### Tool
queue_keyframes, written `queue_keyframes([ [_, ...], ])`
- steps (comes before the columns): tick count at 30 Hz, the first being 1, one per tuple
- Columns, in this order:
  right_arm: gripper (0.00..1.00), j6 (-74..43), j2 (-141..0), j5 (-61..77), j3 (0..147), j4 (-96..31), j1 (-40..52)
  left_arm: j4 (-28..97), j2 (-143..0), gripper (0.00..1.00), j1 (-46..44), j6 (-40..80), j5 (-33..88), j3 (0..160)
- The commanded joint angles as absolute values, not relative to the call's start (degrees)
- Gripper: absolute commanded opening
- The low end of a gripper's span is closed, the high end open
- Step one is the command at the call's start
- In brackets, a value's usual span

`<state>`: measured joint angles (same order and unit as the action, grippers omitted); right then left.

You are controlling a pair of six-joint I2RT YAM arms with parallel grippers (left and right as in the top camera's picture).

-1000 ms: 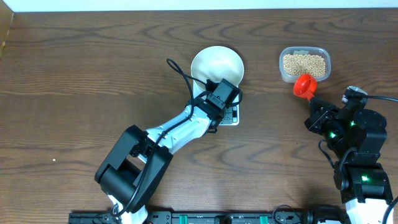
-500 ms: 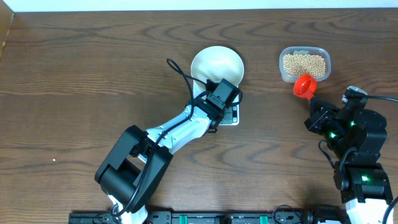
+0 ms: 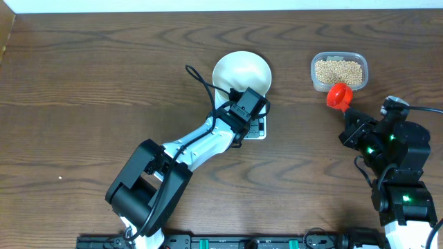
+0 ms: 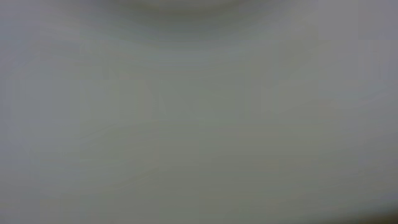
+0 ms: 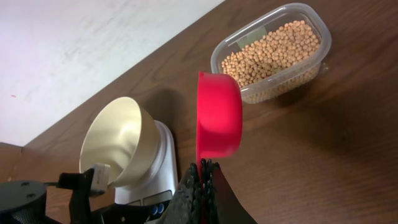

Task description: Scoop item into bowl and weigh 50g on scale

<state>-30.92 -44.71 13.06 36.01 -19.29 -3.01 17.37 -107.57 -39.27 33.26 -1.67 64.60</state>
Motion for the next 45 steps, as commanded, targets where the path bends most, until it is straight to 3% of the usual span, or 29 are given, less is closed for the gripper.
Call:
queue_keyframes([
  [1, 0.01, -29.9, -44.1, 12.3, 35.8, -19.5, -3.4, 16.8, -109.3, 0.08, -39.4, 33.8, -2.5, 64.0],
  [45, 0.01, -29.7, -44.1, 12.3, 35.8, -19.5, -3.4, 16.2, -109.6, 0.07, -39.3, 33.7, 3.7, 64.0],
])
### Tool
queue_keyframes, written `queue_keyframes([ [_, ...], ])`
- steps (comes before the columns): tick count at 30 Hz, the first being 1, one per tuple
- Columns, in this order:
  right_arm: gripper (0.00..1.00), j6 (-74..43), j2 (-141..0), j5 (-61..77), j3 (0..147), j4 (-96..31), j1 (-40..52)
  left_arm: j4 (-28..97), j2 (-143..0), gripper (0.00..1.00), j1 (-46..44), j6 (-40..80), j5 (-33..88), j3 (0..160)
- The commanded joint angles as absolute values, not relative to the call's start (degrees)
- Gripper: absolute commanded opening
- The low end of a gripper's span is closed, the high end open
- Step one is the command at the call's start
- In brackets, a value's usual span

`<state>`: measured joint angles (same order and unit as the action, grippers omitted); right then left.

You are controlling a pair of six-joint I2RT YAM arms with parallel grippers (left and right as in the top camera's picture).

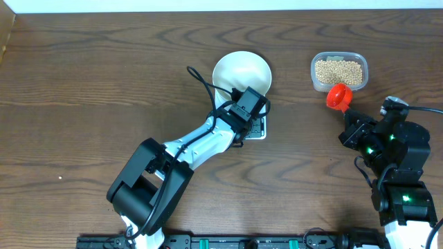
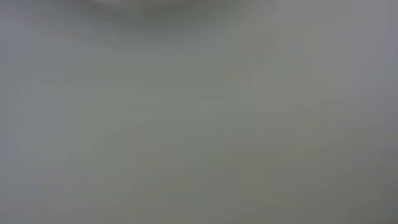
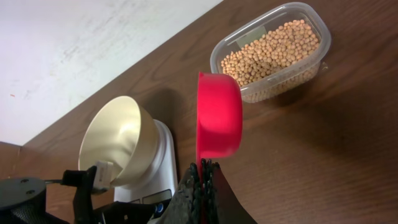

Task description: Scoop item into bowl and weigh 50g on scale

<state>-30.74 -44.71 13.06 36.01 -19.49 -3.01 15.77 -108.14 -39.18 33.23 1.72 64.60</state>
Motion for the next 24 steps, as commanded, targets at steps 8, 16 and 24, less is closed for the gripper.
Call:
queue_keyframes([
  [8, 0.01, -29.7, -44.1, 12.4, 35.8, -19.6, -3.4, 16.2, -109.5, 0.07, -39.3, 33.7, 2.9, 64.0],
  [16, 0.01, -29.7, -44.1, 12.3, 35.8, -20.3, -3.4, 16.4, -109.5, 0.07, -39.3, 33.8, -1.7, 64.0],
  [24, 0.01, -29.7, -44.1, 12.3, 35.8, -20.4, -3.4, 16.6, -109.6, 0.08, -39.3, 33.7, -2.7, 64.0],
])
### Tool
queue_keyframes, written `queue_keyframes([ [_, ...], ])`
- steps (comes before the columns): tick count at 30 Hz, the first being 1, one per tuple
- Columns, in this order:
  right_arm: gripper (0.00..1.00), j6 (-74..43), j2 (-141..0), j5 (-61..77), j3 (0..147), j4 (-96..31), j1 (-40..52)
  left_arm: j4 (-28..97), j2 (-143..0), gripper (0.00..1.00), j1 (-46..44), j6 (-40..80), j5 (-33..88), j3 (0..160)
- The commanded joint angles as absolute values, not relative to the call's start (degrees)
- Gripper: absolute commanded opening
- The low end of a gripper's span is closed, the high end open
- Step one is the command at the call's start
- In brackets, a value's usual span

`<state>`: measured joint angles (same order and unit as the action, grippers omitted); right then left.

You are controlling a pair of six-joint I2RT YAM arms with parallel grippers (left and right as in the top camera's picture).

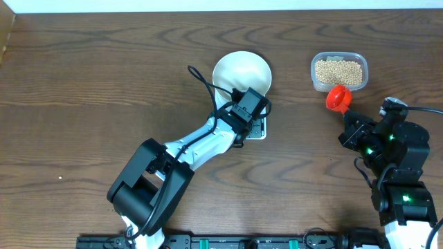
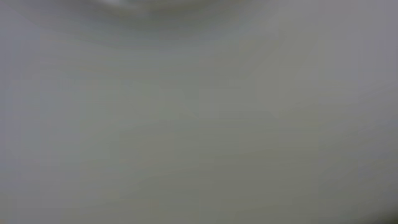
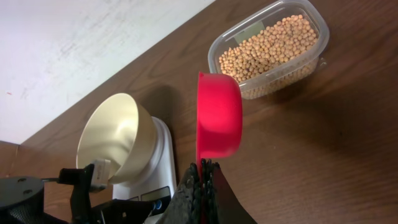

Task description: Scoop item into bowl and weigh 50g on scale

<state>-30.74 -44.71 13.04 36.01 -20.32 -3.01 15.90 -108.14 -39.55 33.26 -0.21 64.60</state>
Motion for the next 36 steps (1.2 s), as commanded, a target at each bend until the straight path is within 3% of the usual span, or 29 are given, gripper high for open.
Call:
queue_keyframes([
  [1, 0.01, -29.7, -44.1, 12.3, 35.8, -20.3, -3.4, 16.6, -109.6, 0.08, -39.3, 33.7, -2.7, 64.0],
  [18, 0.01, -29.7, -44.1, 12.3, 35.8, -20.3, -3.4, 17.4, -110.6, 0.07, -39.3, 33.8, -5.8, 64.0],
  [36, 0.01, -29.7, -44.1, 12.3, 35.8, -20.4, -3.4, 15.9, -110.4, 0.08, -39.3, 29.3, 2.1, 64.1],
])
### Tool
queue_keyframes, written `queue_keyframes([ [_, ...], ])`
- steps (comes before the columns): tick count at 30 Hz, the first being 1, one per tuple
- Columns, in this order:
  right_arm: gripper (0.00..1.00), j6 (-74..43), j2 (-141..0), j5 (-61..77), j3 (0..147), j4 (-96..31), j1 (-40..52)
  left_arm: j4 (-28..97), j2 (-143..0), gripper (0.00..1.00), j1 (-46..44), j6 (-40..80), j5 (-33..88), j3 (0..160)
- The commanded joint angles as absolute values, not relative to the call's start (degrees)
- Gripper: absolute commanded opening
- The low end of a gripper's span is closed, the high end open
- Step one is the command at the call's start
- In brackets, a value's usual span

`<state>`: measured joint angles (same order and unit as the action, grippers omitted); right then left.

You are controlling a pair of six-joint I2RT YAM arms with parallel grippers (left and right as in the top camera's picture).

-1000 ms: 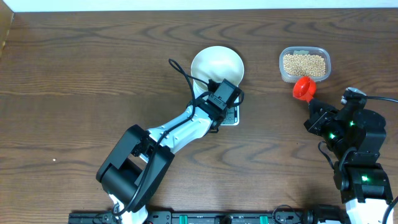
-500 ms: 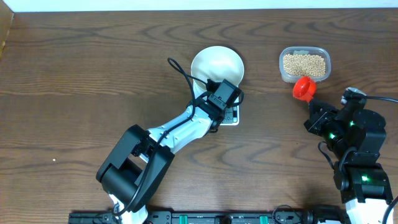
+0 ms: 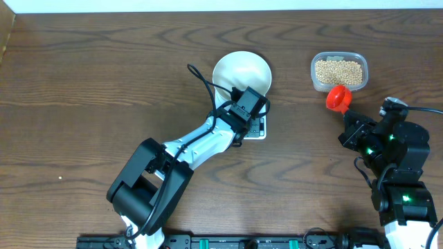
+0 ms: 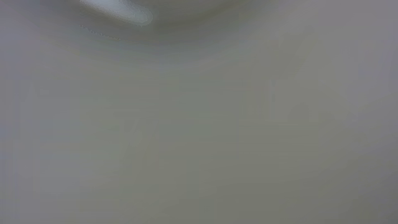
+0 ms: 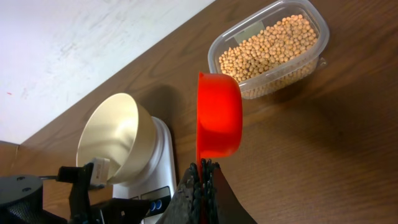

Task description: Scoop item into bowl and weigh 50g on scale

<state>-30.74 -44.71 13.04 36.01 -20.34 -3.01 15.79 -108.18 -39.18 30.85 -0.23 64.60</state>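
A cream bowl (image 3: 240,71) stands on a white scale (image 3: 257,128); in the right wrist view the bowl (image 5: 115,138) is empty. My left gripper (image 3: 248,104) sits at the bowl's near rim, its fingers hidden. The left wrist view is a grey blur. My right gripper (image 5: 200,171) is shut on the handle of a red scoop (image 5: 219,122), which is held on edge above the table. The scoop (image 3: 338,97) hangs just in front of a clear tub of beans (image 3: 338,71), apart from it. The tub (image 5: 270,50) is open.
The scale's display and blue buttons (image 5: 157,203) face the near side, partly under my left arm (image 3: 201,142). A black cable (image 3: 201,79) loops left of the bowl. The table's far edge meets a white wall (image 5: 74,43).
Both arms, the scoop, bowl and tub stand as before. Only a pale streak at the top of the blurred left wrist view has shifted a little.
Throughout, my left gripper stayed at the bowl's rim on the scale and my right gripper held the red scoop near the bean tub. The right wrist view shifted slightly between 2.0 s and 1.2 s ago, and has stayed the same since.
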Motion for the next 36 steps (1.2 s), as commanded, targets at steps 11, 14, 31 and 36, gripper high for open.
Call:
queue_keyframes([
  [11, 0.01, -29.7, -44.1, 12.3, 35.8, -20.4, -3.4, 17.2, -110.5, 0.07, -39.3, 29.3, 0.9, 64.1],
  [14, 0.01, -29.5, -44.1, 12.2, 35.8, -20.3, -3.4, 18.4, -110.5, 0.07, -39.3, 29.8, 0.9, 64.1],
  [31, 0.01, -29.5, -44.1, 12.1, 35.8, -20.4, -3.4, 15.9, -111.3, 0.07, -39.3, 29.8, 0.8, 64.1],
  [36, 0.01, -29.5, -44.1, 12.1, 35.8, -20.4, -3.4, 16.0, -111.3, 0.07, -39.3, 29.5, 0.8, 64.1],
])
